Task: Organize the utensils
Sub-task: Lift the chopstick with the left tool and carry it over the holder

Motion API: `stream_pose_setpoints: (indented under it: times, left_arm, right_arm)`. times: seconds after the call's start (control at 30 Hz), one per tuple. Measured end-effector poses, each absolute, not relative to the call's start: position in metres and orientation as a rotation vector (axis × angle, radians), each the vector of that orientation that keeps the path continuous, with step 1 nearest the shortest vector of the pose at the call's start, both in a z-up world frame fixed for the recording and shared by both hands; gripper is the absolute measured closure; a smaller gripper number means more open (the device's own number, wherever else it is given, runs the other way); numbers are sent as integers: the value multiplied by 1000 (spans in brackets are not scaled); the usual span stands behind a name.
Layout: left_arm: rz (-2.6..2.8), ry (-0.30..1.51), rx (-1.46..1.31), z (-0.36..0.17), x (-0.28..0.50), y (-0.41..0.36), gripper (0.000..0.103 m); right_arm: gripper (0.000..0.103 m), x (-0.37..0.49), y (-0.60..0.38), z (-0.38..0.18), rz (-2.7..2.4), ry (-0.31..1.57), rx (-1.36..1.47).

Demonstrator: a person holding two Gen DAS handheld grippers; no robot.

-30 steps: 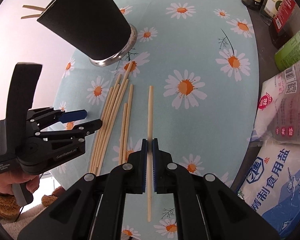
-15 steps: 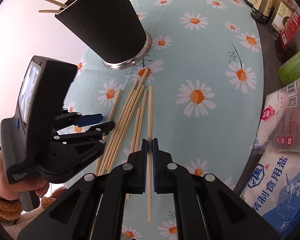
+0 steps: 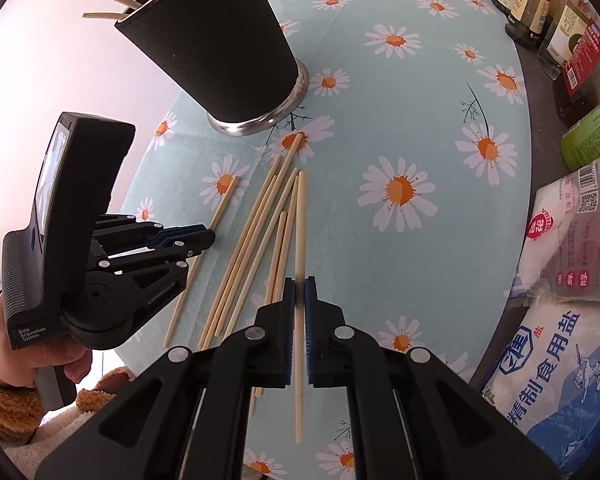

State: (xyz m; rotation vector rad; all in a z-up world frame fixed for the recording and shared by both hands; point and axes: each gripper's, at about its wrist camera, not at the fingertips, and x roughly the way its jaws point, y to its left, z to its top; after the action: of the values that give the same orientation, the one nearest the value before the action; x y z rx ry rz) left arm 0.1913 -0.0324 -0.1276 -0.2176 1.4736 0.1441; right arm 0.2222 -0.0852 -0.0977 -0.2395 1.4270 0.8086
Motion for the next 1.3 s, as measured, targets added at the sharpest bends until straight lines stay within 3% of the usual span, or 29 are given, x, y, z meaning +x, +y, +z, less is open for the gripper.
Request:
stream_pose_setpoints:
  times: [0.73, 1.3]
  left_arm:
    - [-167, 1143, -293, -18, 123, 44, 99]
    - [-236, 749, -324, 73, 127, 92, 99]
  right_arm:
    - [97, 205, -61, -59, 791, 1389, 21]
    - [97, 230, -42, 28, 901, 1109, 201]
